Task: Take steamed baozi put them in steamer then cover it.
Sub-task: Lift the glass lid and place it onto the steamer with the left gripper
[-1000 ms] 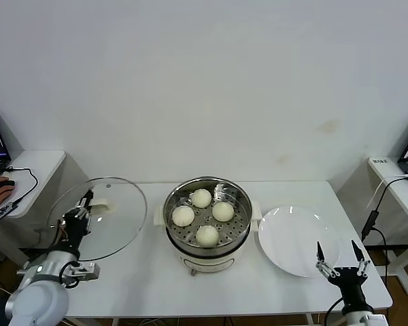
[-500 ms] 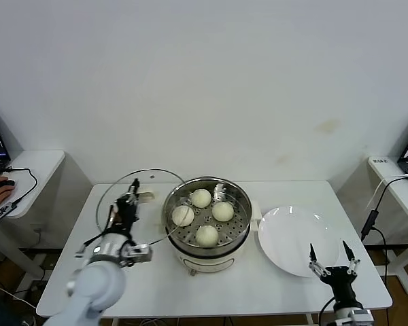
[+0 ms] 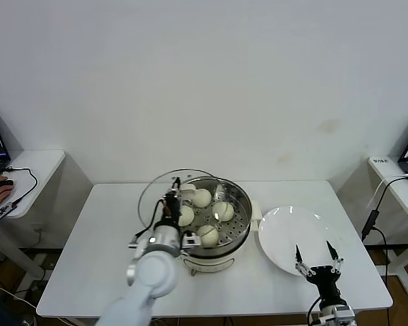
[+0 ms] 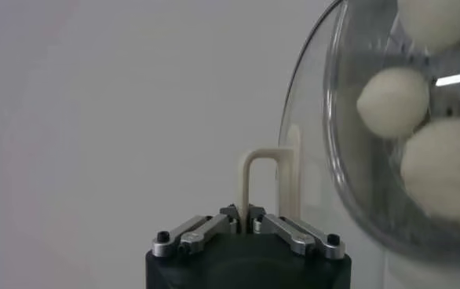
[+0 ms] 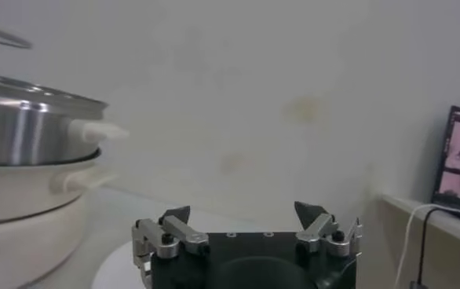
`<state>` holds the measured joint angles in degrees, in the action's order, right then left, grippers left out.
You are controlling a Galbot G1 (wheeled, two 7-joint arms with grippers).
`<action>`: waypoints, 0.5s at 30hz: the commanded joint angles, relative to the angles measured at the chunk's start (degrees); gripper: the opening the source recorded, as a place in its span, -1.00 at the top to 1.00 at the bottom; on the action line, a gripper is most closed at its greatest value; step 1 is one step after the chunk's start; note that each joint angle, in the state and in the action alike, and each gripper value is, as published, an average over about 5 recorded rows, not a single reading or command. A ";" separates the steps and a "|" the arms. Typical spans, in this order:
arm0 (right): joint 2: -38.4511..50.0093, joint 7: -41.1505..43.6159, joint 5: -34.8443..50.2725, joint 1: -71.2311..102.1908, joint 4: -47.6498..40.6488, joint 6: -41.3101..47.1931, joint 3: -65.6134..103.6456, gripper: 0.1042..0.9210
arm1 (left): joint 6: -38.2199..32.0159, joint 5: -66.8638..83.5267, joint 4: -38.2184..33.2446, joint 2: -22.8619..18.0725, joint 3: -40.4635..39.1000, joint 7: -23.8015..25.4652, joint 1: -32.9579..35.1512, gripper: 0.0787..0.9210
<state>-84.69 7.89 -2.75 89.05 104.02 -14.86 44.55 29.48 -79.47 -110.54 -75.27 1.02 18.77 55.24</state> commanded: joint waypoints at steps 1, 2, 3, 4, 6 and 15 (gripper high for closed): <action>-0.24 -0.02 -1.27 -0.49 -0.63 0.03 -0.90 -0.76 | 1.53 -7.46 6.60 -9.42 -4.88 2.07 -3.37 0.85; -0.24 -0.02 -1.28 -0.45 -0.63 0.02 -0.92 -0.76 | 1.44 -7.73 6.91 -9.65 -4.95 2.10 -3.44 0.85; -0.23 -0.01 -1.29 -0.40 -0.65 0.00 -0.93 -0.76 | 1.38 -7.96 7.21 -9.86 -5.03 2.13 -3.54 0.85; -0.21 0.00 -1.30 -0.37 -0.69 -0.04 -0.93 -0.76 | 1.31 -8.20 7.48 -10.06 -5.09 2.15 -3.62 0.85; -0.11 0.00 -1.27 -0.35 -0.81 -0.11 -0.92 -0.76 | 1.21 -8.56 7.97 -10.41 -5.18 2.18 -3.60 0.85; 0.06 0.03 -1.16 -0.46 -1.06 -0.32 -0.93 -0.76 | 0.15 -11.27 8.93 -11.06 -5.03 2.35 -1.39 0.85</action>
<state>-84.62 7.92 -3.62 88.78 103.28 -15.08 43.84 29.78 -87.11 -103.75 -83.94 -3.09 20.53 53.26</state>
